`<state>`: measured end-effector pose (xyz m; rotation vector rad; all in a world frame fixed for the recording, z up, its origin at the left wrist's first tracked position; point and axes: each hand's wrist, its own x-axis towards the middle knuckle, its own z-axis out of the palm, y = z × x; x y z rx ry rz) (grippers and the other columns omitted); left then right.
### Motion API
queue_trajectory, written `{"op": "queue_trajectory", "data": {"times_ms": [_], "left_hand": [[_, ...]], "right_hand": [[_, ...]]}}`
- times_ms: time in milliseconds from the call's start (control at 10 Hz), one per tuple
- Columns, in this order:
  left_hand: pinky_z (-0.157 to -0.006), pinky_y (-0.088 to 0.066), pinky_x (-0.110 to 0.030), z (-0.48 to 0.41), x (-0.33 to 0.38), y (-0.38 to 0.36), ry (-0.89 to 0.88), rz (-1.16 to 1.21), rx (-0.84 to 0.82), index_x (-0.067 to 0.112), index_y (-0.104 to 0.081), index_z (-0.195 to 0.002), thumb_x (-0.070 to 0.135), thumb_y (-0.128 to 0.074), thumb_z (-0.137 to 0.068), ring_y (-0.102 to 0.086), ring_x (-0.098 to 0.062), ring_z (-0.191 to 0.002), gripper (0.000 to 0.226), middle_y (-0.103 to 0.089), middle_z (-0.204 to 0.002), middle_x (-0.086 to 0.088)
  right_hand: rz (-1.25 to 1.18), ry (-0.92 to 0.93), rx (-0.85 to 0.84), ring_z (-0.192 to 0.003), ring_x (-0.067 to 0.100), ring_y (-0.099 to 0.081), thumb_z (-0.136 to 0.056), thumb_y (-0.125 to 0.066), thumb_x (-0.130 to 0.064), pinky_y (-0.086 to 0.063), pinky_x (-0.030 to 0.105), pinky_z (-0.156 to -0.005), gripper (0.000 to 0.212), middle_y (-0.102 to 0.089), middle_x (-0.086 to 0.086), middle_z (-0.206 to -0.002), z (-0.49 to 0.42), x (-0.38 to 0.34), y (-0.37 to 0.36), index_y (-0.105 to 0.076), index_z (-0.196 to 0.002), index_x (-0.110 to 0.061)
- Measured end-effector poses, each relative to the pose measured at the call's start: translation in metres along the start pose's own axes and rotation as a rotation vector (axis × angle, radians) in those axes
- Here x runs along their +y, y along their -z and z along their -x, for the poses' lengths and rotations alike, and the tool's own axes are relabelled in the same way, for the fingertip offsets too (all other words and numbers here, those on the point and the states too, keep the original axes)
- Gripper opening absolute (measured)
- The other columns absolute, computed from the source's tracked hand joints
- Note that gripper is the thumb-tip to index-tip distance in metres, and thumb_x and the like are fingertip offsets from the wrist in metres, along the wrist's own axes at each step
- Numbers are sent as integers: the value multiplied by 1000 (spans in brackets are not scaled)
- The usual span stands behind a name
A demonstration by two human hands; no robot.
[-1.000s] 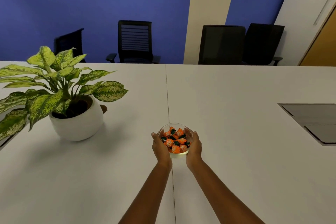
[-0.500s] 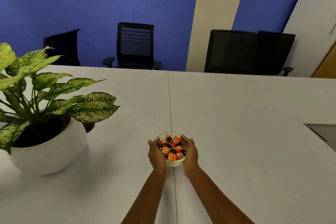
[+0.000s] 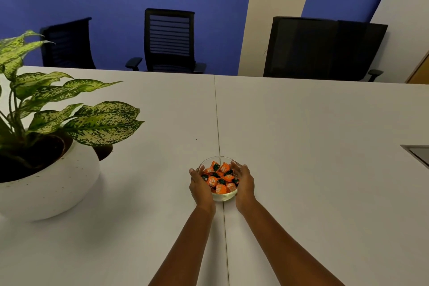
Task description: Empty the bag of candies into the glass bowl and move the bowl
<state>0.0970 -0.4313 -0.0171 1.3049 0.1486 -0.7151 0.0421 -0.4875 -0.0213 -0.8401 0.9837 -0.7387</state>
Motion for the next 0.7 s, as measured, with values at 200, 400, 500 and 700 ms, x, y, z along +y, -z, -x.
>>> {"op": "queue_trajectory", "data": {"times_ms": [200, 400, 500, 700], "left_hand": [[-108, -38, -44, -3, -2, 2, 7, -22, 7, 9, -47, -132, 40, -17, -99, -47, -33, -126, 54, -50, -138, -18], [-113, -34, -44, -4, -6, 4, -24, -82, 17, 11, -48, -131, 39, -15, -99, -44, -32, -129, 54, -47, -141, -16], [-112, -35, -43, -6, -8, 4, -51, -93, 12, 12, -49, -130, 39, -15, -99, -44, -31, -129, 53, -48, -140, -16], [-112, -31, -41, -2, -5, 11, -40, -138, 12, 12, -38, -138, 40, -13, -99, -38, -31, -134, 54, -41, -146, -14]], "right_hand": [[15, -4, 16, -100, 25, -54, -98, -25, -27, -43, 36, -88, 42, -59, 15, -124, -2, 4, 0, -58, -118, -9], [35, -5, 33, -106, 27, -54, -98, -26, -27, -42, 36, -91, 41, -57, 17, -129, -4, 6, 1, -58, -116, -9], [49, -6, 29, -116, 32, -53, -98, -25, -26, -42, 40, -98, 42, -57, 18, -129, -5, 7, 2, -58, -118, -8], [87, 16, 47, -129, 30, -43, -99, -23, -28, -32, 40, -109, 44, -51, 16, -137, -5, 4, 6, -50, -127, -7]]}}
